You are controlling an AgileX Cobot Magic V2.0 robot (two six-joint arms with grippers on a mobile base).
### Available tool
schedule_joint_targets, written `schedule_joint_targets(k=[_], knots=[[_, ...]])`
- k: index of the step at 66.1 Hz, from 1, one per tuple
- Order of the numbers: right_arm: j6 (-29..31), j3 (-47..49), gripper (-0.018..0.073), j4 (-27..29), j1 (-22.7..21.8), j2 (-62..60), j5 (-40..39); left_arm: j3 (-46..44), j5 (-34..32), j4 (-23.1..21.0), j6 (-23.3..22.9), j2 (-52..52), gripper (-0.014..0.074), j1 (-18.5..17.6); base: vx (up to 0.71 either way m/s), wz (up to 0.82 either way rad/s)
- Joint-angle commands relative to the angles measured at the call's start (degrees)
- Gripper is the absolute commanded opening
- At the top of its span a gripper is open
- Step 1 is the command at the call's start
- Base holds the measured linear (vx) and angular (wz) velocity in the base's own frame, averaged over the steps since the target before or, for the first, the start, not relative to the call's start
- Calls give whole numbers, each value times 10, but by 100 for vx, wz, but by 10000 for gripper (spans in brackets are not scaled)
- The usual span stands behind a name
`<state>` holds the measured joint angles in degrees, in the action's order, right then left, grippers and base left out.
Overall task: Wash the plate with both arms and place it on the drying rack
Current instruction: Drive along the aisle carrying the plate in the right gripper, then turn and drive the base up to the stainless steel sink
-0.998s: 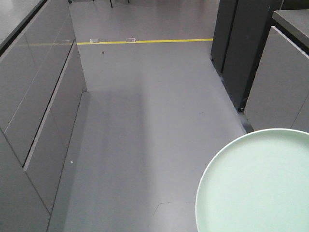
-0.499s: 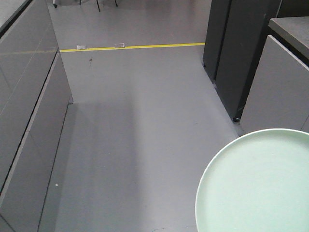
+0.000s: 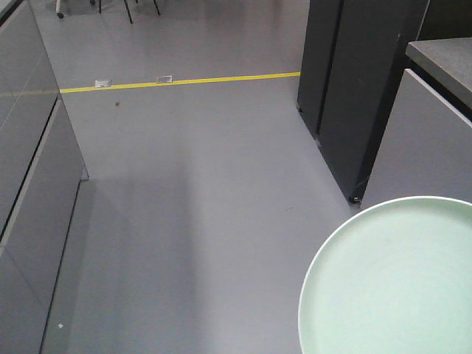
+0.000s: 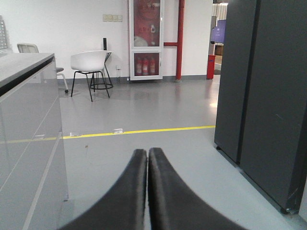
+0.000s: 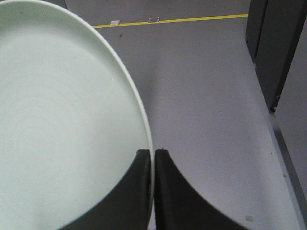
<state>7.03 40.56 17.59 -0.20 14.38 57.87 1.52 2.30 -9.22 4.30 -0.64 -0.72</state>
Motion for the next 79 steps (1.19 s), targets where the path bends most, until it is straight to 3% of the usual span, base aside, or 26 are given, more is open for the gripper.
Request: schedule_joint_targets(k=[1,79], knots=[[0,13,-5,8,-3,8,-44,9,-42,-1,-5,-9,-6,1,31,-10],[0,13,-5,8,-3,8,-44,9,-42,-1,-5,-9,-6,1,26,-20]])
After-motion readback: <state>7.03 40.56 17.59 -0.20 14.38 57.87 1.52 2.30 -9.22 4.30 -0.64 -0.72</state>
